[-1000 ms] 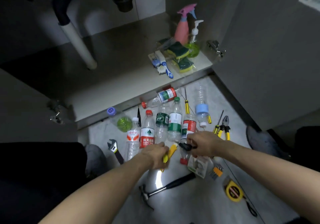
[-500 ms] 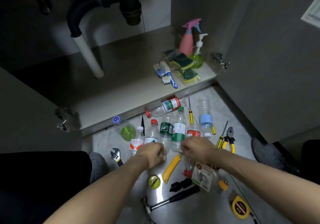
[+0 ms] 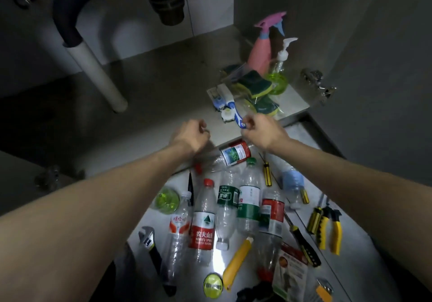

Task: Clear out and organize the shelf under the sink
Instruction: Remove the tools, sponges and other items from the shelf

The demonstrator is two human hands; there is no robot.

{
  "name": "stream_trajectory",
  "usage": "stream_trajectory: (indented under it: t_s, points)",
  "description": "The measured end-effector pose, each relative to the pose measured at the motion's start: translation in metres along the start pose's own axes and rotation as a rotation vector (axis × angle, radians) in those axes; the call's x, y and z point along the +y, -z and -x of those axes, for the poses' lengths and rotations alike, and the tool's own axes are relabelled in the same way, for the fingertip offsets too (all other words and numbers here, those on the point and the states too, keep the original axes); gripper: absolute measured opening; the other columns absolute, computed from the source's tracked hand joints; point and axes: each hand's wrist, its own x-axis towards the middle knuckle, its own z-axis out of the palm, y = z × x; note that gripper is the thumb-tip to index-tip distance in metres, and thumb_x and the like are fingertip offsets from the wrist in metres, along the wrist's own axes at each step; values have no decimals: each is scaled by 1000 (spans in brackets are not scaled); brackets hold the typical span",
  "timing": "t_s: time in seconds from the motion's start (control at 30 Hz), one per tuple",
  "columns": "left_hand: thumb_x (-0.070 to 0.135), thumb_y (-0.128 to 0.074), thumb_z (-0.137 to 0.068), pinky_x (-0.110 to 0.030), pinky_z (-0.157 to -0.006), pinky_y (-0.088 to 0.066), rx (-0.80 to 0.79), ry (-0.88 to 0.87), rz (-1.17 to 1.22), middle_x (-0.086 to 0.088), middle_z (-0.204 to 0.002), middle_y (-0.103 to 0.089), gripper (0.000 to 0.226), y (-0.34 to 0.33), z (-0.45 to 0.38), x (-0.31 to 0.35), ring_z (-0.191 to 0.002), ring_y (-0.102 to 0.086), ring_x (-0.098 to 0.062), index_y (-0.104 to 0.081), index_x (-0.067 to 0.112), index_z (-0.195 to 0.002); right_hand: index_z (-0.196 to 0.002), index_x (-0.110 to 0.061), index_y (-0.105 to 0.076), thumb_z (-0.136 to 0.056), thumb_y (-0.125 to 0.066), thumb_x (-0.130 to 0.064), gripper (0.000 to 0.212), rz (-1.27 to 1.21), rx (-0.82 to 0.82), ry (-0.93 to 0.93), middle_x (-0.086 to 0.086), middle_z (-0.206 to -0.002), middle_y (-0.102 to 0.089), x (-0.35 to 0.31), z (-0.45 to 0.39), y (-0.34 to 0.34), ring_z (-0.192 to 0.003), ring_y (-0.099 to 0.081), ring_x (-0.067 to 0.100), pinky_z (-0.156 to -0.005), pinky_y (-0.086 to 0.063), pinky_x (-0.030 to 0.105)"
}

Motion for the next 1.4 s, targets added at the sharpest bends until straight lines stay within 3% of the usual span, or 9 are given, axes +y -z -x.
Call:
stream_trajectory:
  t_s: [0.23, 0.4, 0.53, 0.67, 0.77, 0.9, 1.03, 1.17, 1.4]
  points:
    - [29, -62, -88, -39, -97, -51, 61, 58, 27, -8, -117, -69, 26, -8, -63, 1, -113, -62, -32, -65, 22, -113, -128, -20, -61, -84, -74, -38, 49, 95, 205, -24, 9, -127, -57, -26, -68, -43, -116, -57, 30, -89, -47, 37]
    - [26, -58, -92, -35, -100, -49, 40, 85, 106, -6, -123, -67, 31, -15, -86, -14, -117, -61, -28, -64, 20, -122, -120, -21, -60, -83, -73, -28, 39, 111, 289, 67, 5, -122, -54, -11, -71, -66, -111, -55, 28, -87, -45, 37]
    - [28, -62, -87, -40, -98, -50, 121, 49, 121, -9, -130, -62, 46, -14, -101, 0, -120, -58, -31, -55, 19, -132, -95, -28, -55, -89, -64, -26, 11, -36, 436, 142, -7, -101, -55, 2, -59, -69, -95, -53, 17, -69, -44, 33]
    - [23, -61, -89, -42, -100, -49, 60, -94, 104, -7, -135, -59, 49, -12, -113, 30, -123, -57, -31, -52, 26, -137, -106, -29, -54, -92, -61, -26, 16, 50, 317, 143, -6, -111, -53, 11, -56, -61, -101, -52, 17, -72, -49, 37]
    - [15, -58, -88, -38, -98, -50, -18, -128, 61, -7, -130, -64, 41, -13, -115, 34, -119, -60, -29, -64, 23, -128, -112, -25, -57, -92, -62, -23, 22, -6, 306, 60, -2, -115, -53, 5, -63, -58, -103, -56, 21, -77, -51, 41]
    - [34, -59, -92, -36, -83, -54, -8, -168, 28, -5, -109, -72, 26, -11, -114, 27, -103, -66, -28, -71, 24, -112, -112, -22, -58, -91, -62, -17, 22, -58, 333, 33, -1, -118, -53, 0, -63, -60, -109, -54, 21, -75, -41, 33]
    - [40, -53, -92, -28, -66, -41, 23, -149, -112, -3, -87, -67, 24, -8, -109, 8, -90, -66, -30, -71, 25, -89, -120, -21, -59, -90, -59, -17, 30, -63, 322, 10, -1, -120, -54, -2, -64, -57, -111, -52, 20, -80, -45, 35]
    - [23, -50, -91, -33, -80, -50, 92, -133, -147, -9, -115, -65, 27, -8, -105, -1, -106, -62, -34, -72, 21, -105, -126, -18, -59, -87, -56, -26, 40, -72, 291, 27, 2, -122, -56, -12, -68, -56, -117, -50, 22, -93, -47, 41]
    - [15, -48, -92, -37, -96, -47, 163, 9, -26, -11, -134, -59, 37, -6, -114, -5, -121, -57, -34, -60, 18, -127, -117, -16, -57, -79, -62, -72, 68, 93, 265, -3, 5, -115, -58, -31, -72, -85, -110, -52, 27, -84, -45, 40]
